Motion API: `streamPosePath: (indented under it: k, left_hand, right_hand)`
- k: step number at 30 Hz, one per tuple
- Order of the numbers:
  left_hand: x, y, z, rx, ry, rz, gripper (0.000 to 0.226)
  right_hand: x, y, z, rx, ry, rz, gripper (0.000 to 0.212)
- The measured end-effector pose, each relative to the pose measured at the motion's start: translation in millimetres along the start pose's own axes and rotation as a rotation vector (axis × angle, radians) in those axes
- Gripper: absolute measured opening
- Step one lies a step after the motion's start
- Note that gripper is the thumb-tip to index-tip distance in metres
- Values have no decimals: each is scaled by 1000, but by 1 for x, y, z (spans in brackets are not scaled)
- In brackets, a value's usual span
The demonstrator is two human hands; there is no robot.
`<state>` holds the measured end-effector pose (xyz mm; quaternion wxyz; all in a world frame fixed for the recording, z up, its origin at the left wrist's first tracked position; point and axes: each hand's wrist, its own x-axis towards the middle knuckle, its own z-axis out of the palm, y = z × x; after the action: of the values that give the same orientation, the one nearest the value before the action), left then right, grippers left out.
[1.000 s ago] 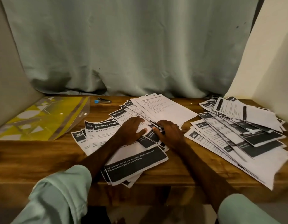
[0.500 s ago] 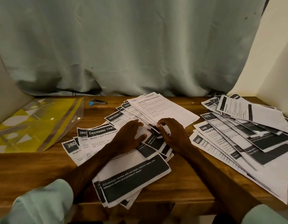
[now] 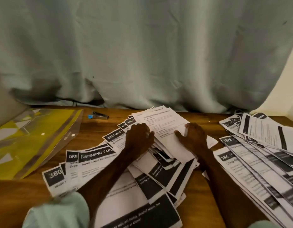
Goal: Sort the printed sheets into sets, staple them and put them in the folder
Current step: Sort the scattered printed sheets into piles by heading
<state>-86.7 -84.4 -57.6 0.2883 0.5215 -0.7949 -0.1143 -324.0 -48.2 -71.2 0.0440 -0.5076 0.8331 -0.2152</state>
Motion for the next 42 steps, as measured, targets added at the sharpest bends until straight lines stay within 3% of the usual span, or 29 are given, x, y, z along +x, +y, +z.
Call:
streamPosePath:
  k: [4,9,13,19,24,26,30,35,39,42]
  left_hand:
    - [-1,-7,18,-49,65,-14,32]
    - [4,-16,23,-268,126,-60,39]
    - [6,-17,22,-375,140,-52,44]
    - [7,-15,13,-502,155,-106,48]
    - [15,-18,-5,-941,213,-254,77]
    - [18,-18,-19,-1064,245,-298,70]
    - [25,-23,-39,-1258,165,-242,29]
    - [26,-25,-40,-1283,114,-155,27]
    - [25,-25,-36,-1252,169,-132,20]
    - [25,-26,-40,-1263,263,-131,18]
  right_hand:
    - [-1,-3,1,-28,3,-4,81]
    - [-6,-1,-9,91,211,-40,52]
    - [-5,6,-11,182,285,-25,42]
    - [-9,6,-23,421,279,-40,30]
    - [-18,-11,-41,804,311,-73,23]
    - [-18,-15,-47,1001,267,-86,19]
    - [-21,-26,-49,1241,100,-56,19]
    - [-24,-30,-41,1212,108,-57,12]
    - [-29,-30,-48,1212,102,-94,15]
    - [-35,-29,-58,1144,2,-133,11]
